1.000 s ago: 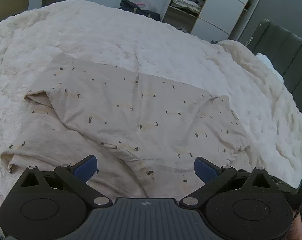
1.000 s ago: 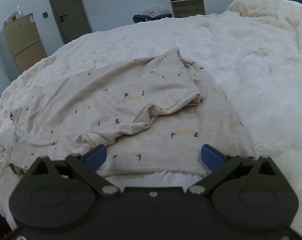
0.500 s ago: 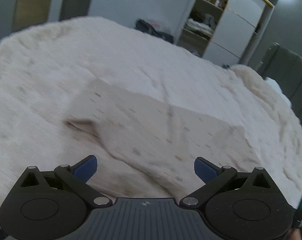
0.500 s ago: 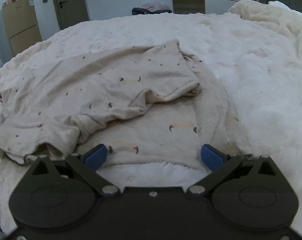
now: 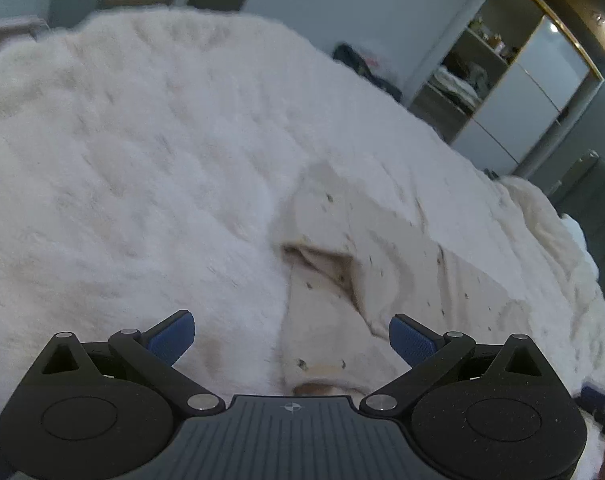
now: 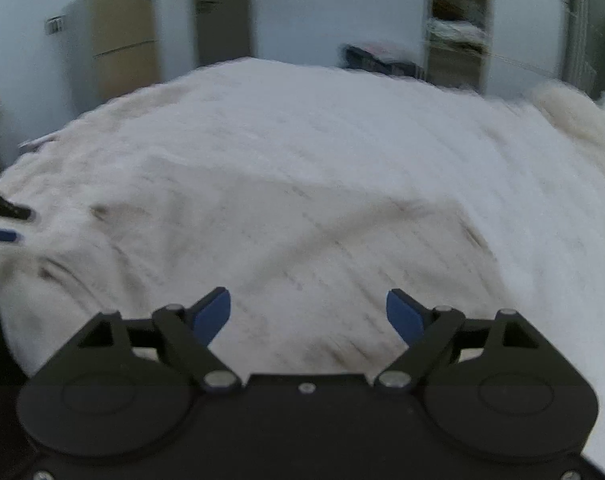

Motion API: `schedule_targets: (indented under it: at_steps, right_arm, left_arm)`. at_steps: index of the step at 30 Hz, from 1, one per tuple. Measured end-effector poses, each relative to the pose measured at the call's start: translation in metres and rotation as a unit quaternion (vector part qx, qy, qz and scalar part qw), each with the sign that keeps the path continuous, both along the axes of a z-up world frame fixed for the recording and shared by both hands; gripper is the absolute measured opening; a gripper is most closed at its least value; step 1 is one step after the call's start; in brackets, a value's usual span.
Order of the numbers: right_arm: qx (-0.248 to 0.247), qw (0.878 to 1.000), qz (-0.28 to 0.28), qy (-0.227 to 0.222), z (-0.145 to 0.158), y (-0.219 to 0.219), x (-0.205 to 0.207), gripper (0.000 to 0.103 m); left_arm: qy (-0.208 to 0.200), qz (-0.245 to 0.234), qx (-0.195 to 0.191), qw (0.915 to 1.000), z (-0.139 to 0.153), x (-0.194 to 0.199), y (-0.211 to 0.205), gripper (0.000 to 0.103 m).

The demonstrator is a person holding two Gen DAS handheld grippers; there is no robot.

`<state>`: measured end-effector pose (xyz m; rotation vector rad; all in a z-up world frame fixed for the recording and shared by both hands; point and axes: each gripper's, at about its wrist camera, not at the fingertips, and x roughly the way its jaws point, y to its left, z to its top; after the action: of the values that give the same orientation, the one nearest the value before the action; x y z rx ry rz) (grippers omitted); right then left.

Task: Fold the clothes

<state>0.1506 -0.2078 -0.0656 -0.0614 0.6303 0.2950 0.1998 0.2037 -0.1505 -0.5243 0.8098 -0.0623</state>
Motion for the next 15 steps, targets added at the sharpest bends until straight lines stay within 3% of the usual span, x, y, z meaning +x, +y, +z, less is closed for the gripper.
schedule_targets:
  at_steps: [3,6,7,10,12,15]
  right_arm:
    - [0.007,0.998,0.065,0.011,0.018,0.069,0.041,0.087]
    - [-0.035,0.992,0.119,0.036,0.021,0.153,0.094,0.087]
    - [-0.050,0.990,0.126,0.044,0.020,0.175,0.110,0.087]
    - [-0.071,0.978,0.145,0.129,0.007,0.264,0.183,0.086]
    - [-0.074,0.975,0.144,0.150,-0.001,0.288,0.199,0.086]
    - [-0.130,0.961,0.135,0.202,-0.032,0.338,0.234,0.085]
  left_arm:
    - [0.017,-0.022,-0.009,0.9996,-0.020,0.017,-0.011,0.103]
    - [-0.008,-0.005,-0.026,0.9996,-0.033,0.020,-0.011,0.103]
    - [-0.019,0.000,-0.034,0.9992,-0.037,0.019,-0.011,0.103]
    - [-0.044,0.003,-0.054,0.9976,-0.038,0.014,-0.011,0.103]
    - [-0.052,-0.008,-0.068,0.9963,-0.036,0.014,-0.013,0.103]
    - [-0.056,-0.007,-0.103,0.9931,-0.039,0.023,-0.010,0.103]
